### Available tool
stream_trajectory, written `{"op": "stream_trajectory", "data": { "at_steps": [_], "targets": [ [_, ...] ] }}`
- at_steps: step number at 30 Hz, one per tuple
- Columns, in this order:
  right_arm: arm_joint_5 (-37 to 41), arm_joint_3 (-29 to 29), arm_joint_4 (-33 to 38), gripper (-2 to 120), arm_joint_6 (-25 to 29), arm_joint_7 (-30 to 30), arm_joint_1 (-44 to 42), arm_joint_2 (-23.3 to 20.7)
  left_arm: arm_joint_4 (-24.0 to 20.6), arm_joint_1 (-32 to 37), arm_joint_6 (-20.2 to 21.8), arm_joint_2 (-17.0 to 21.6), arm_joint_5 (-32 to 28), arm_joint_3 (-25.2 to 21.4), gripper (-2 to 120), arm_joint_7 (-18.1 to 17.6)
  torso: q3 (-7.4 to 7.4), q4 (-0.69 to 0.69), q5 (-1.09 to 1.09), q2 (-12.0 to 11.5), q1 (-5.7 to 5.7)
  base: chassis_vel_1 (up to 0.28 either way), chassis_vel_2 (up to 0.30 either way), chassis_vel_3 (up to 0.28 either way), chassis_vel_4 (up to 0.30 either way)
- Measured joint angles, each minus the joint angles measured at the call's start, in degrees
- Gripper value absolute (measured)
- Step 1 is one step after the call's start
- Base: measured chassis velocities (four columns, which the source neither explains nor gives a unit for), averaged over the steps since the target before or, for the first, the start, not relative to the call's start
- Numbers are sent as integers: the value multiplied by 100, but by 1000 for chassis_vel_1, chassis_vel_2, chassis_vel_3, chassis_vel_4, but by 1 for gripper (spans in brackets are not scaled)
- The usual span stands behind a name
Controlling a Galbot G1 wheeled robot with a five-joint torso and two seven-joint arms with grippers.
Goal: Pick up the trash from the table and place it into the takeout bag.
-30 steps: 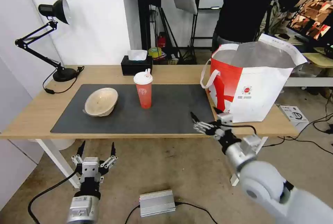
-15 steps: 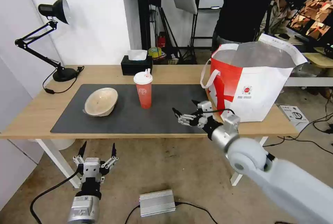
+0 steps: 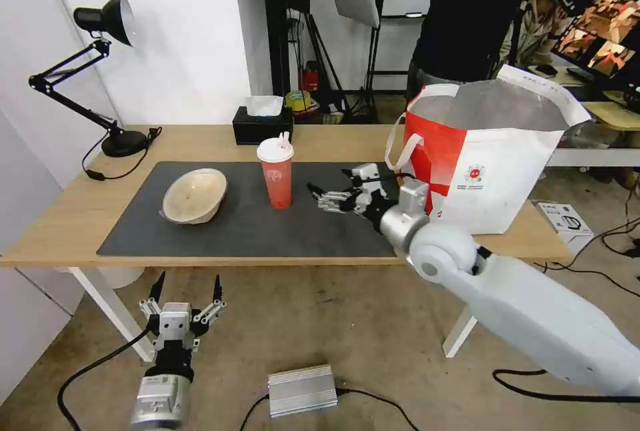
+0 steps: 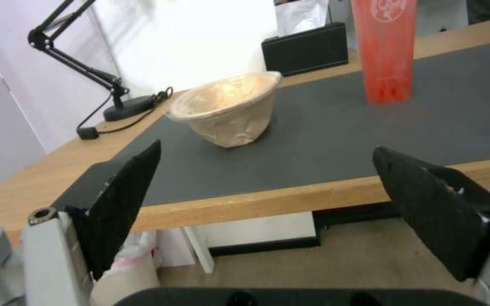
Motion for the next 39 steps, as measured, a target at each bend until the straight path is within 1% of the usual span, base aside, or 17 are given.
{"op": "stream_trajectory", "data": {
  "at_steps": [9, 19, 30, 39],
  "targets": [
    [82, -348, -313, 100, -10, 44, 333, 322, 2, -12, -4, 14, -4, -13, 100, -1, 0, 0, 0, 0, 0, 0, 0, 0, 0],
    [200, -588, -605, 100, -37, 67, 580, 539, 37, -48, -9, 41, -5, -56, 100, 1, 0, 0, 0, 0, 0, 0, 0, 0, 0],
    [265, -727, -754, 100, -103, 153, 700, 666, 72, -61, -23, 51, -7, -65, 100, 2, 0, 0, 0, 0, 0, 0, 0, 0, 0],
    [291, -775, -1146, 100, -121, 196, 775, 918, 63, -34, -56, 56, -20, -113, 100, -2, 0, 0, 0, 0, 0, 0, 0, 0, 0]
  ]
}}
